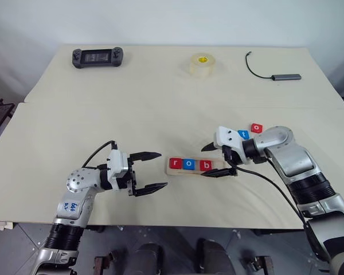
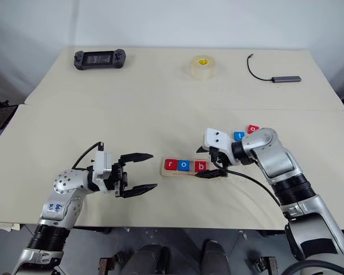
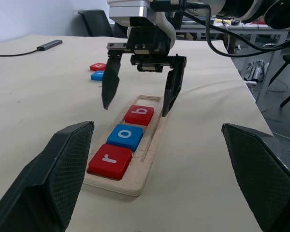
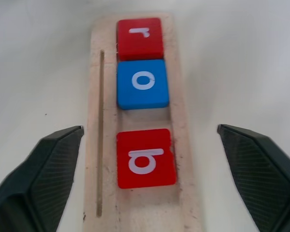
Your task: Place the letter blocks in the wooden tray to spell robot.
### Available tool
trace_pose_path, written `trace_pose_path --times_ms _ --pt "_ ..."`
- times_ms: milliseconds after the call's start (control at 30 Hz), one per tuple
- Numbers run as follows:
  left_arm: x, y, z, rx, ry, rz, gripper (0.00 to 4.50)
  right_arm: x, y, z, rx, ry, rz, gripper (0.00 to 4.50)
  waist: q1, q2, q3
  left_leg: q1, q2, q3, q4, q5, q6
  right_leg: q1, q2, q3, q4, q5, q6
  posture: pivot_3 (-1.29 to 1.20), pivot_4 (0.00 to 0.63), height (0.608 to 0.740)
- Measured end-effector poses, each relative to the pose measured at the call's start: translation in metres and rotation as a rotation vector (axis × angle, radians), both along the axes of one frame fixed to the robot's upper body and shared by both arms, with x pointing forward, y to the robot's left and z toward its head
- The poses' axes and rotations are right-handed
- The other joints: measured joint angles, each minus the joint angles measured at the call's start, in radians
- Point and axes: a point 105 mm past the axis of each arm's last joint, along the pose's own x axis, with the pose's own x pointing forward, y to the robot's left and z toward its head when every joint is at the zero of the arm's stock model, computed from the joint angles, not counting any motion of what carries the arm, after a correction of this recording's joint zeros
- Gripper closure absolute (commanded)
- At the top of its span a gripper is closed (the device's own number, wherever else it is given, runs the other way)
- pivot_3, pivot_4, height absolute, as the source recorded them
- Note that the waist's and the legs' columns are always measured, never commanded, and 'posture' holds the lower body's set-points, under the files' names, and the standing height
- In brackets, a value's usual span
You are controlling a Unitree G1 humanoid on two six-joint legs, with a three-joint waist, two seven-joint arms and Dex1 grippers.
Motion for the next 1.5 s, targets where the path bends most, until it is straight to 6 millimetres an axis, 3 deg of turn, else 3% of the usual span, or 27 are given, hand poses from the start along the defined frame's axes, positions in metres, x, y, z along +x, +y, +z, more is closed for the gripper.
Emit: trace_pose_path --times_ms 133,233,467,733,1133,1500 --pt "0.000 0.000 0.001 0.001 -0.003 -0.002 0.00 0.000 -0.027 0.007 0.008 -0.022 -0.076 0.95 0.008 0.000 0.000 0.000 0.000 0.000 0.000 0.000 0.000 0.000 0.000 0.000 0.000 0.000 0.000 0.00 0.150 0.740" --pt "0.000 0.000 0.001 0.001 -0.004 -0.001 0.00 -0.004 -0.045 0.001 -0.019 -0.003 -0.123 2.00 0.010 0.000 0.000 0.000 0.000 0.000 0.000 0.000 0.000 0.000 0.000 0.000 0.000 0.000 0.000 0.00 0.150 0.740" --pt "0.001 -0.002 0.003 -0.005 -0.017 -0.007 0.00 -0.005 -0.049 -0.008 -0.035 -0.014 -0.149 4.47 0.001 0.000 0.000 0.000 0.001 0.001 0.000 0.000 0.000 0.000 0.000 0.000 0.000 0.000 0.000 0.00 0.150 0.740" --pt "0.002 -0.002 0.004 -0.003 -0.021 -0.008 0.00 -0.006 -0.033 -0.019 -0.034 0.012 -0.121 4.49 0.001 0.000 0.000 0.000 0.000 0.001 0.000 0.000 0.000 0.000 0.000 0.000 0.000 0.000 0.000 0.00 0.150 0.740" --pt "0.003 -0.001 0.005 -0.004 -0.022 0.004 0.00 -0.009 -0.007 -0.021 -0.007 0.029 -0.065 4.49 -0.002 0.000 0.000 0.000 0.000 0.001 0.000 0.000 0.000 0.000 0.000 0.000 0.000 0.000 0.000 0.00 0.150 0.740" --pt "0.003 -0.002 0.005 -0.008 -0.022 0.005 0.00 -0.006 0.001 -0.017 0.000 0.008 -0.055 4.49 -0.009 0.000 0.000 0.000 0.000 0.000 0.000 0.000 0.000 0.000 0.000 0.000 0.000 0.000 0.000 0.00 0.150 0.740"
